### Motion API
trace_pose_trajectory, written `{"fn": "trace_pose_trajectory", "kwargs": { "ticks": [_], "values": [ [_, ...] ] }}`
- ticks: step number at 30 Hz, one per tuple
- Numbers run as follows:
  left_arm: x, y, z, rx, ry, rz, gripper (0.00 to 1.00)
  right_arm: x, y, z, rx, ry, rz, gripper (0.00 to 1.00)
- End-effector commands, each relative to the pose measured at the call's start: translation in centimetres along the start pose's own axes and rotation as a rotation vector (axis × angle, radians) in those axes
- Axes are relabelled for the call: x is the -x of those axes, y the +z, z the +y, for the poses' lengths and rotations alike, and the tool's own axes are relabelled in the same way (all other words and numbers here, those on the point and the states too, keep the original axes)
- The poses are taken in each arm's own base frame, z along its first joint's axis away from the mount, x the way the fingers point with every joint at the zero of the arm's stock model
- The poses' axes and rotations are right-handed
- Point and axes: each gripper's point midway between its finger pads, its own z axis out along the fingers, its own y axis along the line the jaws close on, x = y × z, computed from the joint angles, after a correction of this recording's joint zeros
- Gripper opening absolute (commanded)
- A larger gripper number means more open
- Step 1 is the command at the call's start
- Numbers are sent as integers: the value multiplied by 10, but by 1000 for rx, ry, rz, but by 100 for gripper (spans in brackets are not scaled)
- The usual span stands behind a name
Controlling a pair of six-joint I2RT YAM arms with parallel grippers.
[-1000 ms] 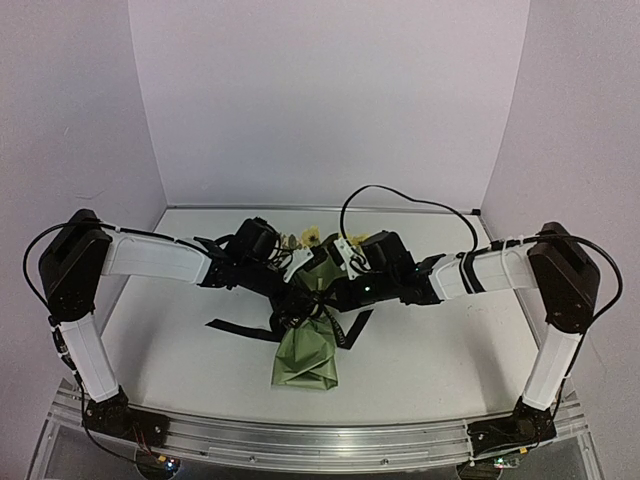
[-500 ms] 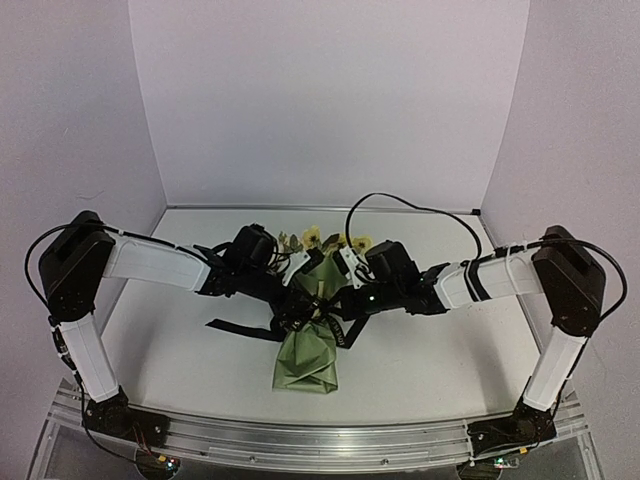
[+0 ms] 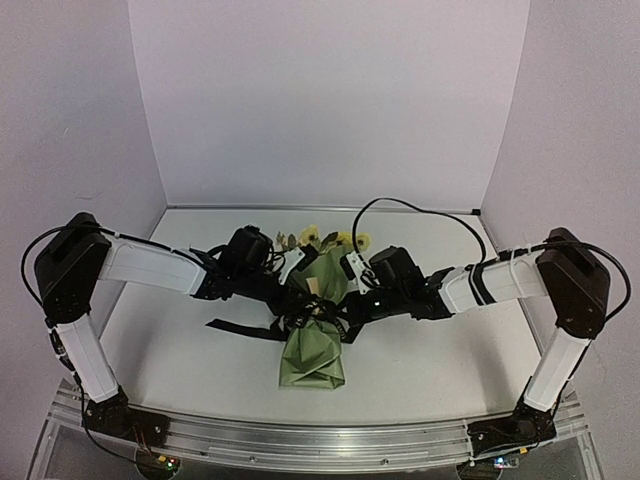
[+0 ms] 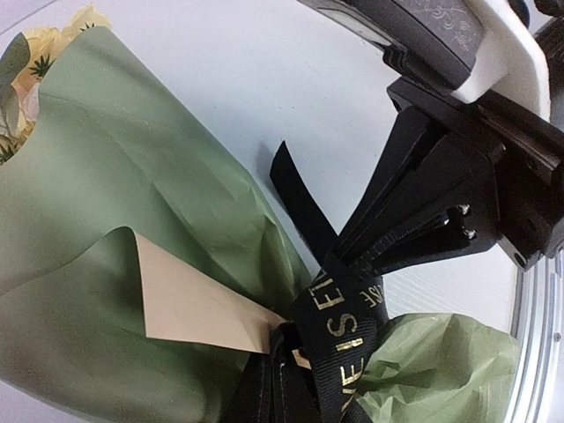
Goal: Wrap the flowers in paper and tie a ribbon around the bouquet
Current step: Cross the half-tied ribbon over the folded bouquet.
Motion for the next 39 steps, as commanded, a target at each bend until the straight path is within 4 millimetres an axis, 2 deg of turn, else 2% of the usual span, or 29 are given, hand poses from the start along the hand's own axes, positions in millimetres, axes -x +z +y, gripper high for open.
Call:
{"fn": "trace_pose_trajectory", "kwargs": {
  "ticks": [1,13,19,23,27,32,36,39],
  "values": [
    [36,-18,6,65,5,-123,0,14,-12,2,-11,-7,-51,0],
    [54,-31,15,128,-51,-246,0,3,-11,-2,-24,-15,-16,0],
    [49,-35,24,170,-170,-299,2,1,-11,-3,-28,-21,-8,0],
    [40,-35,28,183,-230,-317,8,1,-11,-2,-26,-23,0,0],
    [43,-35,26,158,-265,-349,13,1,-11,-1,-25,-29,7,0],
    [51,-39,24,150,-272,-384,14,0,-11,-2,-29,-30,15,0],
    [51,-47,33,212,-260,-395,14,-1,-12,-3,-39,-32,20,0],
    [48,-41,34,215,-239,-351,9,-1,-14,-6,-58,-37,26,0]
  ]
}}
